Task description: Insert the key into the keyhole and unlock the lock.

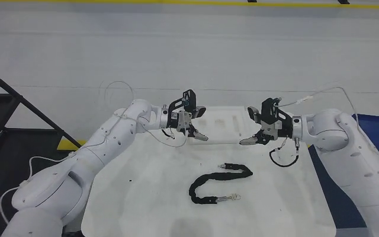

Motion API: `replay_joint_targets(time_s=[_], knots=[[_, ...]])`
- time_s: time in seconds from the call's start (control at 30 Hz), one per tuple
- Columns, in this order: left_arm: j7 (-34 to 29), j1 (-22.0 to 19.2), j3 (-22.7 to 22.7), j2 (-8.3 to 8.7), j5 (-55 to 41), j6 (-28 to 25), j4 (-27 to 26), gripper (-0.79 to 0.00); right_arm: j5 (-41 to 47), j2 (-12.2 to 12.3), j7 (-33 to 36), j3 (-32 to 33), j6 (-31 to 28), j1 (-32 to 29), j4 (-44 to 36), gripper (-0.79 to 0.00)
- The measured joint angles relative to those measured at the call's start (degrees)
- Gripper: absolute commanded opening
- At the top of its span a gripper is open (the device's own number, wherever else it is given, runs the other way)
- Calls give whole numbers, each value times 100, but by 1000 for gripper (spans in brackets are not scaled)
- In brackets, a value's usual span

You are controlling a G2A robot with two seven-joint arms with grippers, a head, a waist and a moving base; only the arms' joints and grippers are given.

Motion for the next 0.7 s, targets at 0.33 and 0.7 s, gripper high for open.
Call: replay_joint_targets(time_s=[0.33,0.7], knots=[[-57,-763,256,512,-967,0,-278,0,366,-8,204,-564,0,1072,518,0],[-210,-1020,461,716,-1370,0,-457,0,403,0,101,-736,0,1235,657,0]])
